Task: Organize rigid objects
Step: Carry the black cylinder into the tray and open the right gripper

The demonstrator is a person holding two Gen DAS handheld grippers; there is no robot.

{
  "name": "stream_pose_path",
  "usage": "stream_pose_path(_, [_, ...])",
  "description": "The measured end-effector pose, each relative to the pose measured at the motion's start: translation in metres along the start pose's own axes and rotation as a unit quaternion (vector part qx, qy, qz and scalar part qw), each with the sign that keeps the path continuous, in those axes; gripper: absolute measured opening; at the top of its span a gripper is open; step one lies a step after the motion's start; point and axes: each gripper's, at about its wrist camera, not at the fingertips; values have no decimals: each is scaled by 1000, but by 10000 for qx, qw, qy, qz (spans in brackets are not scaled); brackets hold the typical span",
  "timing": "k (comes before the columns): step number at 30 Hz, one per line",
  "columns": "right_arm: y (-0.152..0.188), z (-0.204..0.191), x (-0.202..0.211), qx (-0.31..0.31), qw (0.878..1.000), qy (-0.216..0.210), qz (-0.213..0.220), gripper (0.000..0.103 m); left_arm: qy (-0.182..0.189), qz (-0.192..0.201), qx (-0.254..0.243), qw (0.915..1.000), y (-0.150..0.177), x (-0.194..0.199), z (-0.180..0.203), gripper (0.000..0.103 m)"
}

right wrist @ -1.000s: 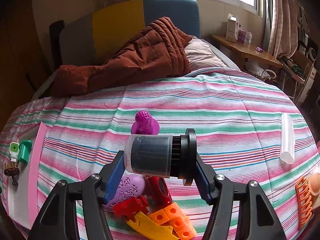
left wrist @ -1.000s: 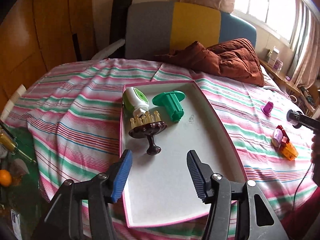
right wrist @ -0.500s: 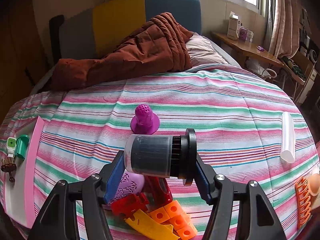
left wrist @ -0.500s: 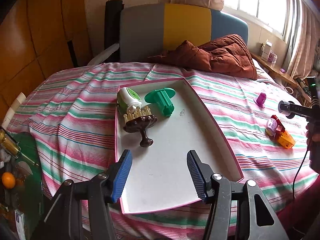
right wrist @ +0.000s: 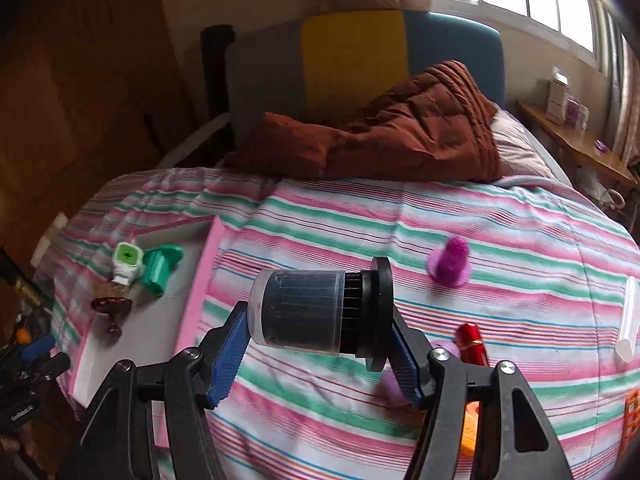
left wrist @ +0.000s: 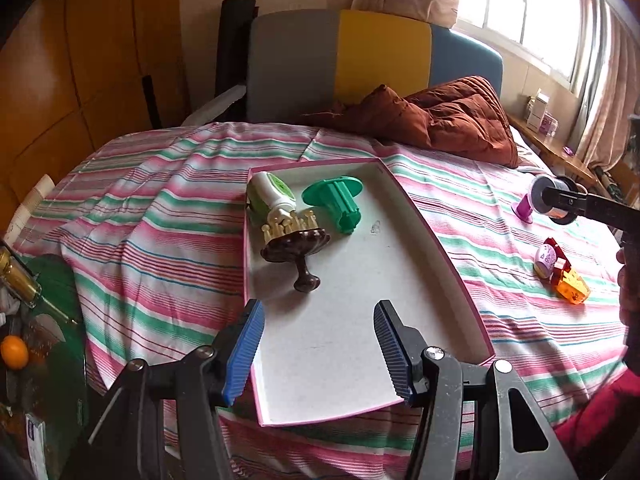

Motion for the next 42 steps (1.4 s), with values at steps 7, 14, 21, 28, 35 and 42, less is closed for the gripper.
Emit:
stream_pose_path(7, [-10, -100, -11, 886, 9918, -915, -134, 65, -72, 20, 283, 9996, 2, 1, -25, 58])
stream_pose_path(14, [1, -165, -70, 1374, 9804, -1153, -815, 65, -98, -21, 568, 9983, 7, 1, -48, 58])
stream_pose_path(21, [7, -183, -116, 1460, 9762, -998, -1255, 65, -81, -38, 749, 9972, 7, -3, -61, 58])
stream_pose_path(28, [7, -188, -139, 1509, 9758, -834, -1346, 65, -84, -76, 802, 9967, 8, -5, -65, 58])
stream_pose_path(35, [7, -183, -129, 1458, 9773, -893, -1251, 74, -153, -10, 791, 9967, 7, 0, -63, 63])
stream_pose_path(42, [8, -176, -100, 1434, 9808, -909, -963, 77, -207, 83, 698, 9973, 5, 9, -58, 65])
Point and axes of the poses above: each gripper's, at about its wrist camera, not at the fingertips, and x roughly against the way its jaws point, z to its right, y to its underside, and after that the axes turned 1 degree about z, right-handed
